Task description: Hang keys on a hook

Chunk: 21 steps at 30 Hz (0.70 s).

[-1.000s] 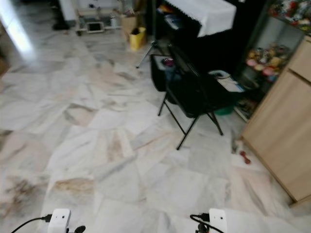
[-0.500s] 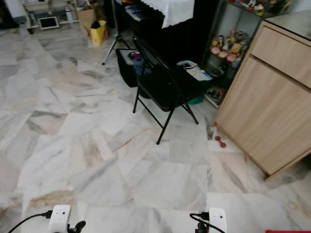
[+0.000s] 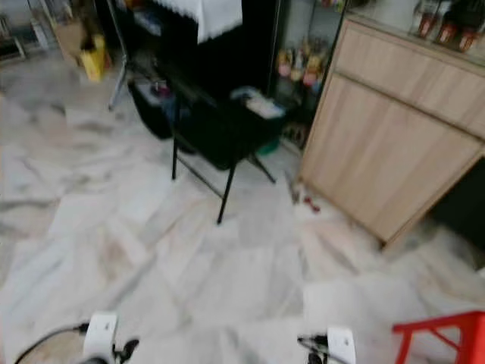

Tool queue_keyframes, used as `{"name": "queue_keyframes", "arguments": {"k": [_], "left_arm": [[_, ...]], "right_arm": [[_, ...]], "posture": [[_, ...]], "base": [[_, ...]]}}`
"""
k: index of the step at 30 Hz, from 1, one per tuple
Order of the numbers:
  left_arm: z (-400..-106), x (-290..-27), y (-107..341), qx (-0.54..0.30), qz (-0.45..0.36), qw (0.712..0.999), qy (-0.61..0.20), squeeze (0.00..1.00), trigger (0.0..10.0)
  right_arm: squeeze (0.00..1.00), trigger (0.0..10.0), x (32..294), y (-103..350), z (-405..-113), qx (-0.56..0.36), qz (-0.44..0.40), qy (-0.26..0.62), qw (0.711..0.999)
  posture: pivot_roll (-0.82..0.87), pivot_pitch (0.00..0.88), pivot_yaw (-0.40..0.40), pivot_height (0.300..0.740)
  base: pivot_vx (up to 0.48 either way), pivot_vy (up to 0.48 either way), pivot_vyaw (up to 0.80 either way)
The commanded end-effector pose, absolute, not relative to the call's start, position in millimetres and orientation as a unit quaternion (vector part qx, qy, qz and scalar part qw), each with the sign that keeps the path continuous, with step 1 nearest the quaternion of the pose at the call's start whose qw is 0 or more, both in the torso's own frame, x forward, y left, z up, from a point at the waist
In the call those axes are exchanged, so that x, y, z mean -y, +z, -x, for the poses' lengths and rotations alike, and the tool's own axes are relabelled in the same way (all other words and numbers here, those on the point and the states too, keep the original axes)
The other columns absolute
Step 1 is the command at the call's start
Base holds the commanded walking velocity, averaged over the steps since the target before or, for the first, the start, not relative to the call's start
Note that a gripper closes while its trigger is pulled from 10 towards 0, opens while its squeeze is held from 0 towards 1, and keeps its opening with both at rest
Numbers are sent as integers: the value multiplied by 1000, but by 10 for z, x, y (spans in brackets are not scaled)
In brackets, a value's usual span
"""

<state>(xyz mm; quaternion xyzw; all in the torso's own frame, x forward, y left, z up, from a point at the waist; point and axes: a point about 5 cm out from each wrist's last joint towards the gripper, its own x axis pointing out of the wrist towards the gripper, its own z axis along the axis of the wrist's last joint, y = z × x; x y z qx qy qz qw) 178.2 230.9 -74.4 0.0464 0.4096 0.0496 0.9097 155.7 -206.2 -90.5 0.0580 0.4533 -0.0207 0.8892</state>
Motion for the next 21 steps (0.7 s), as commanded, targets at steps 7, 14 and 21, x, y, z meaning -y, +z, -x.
{"name": "queue_keyframes", "arguments": {"k": [7,14,21], "left_arm": [[-1696,-2340,-783,-427,-54,901,52,0,10000],[-1701,-2331,-784,-427,-53,901,54,0,10000],[-1708,-2327,-781,-426,-52,902,53,0,10000]], "right_arm": [[1000,10000,2031,-939,-1490,-464,-64,-21,883],[1000,10000,2030,-939,-1490,-464,-68,-22,883],[1000,10000,2027,-938,-1496,-463,-70,-22,883]], "posture": [[45,74,-38,740],[44,74,-41,740],[47,75,-40,740]], "base": [[0,0,-750],[0,0,-749],[0,0,-719]]}}
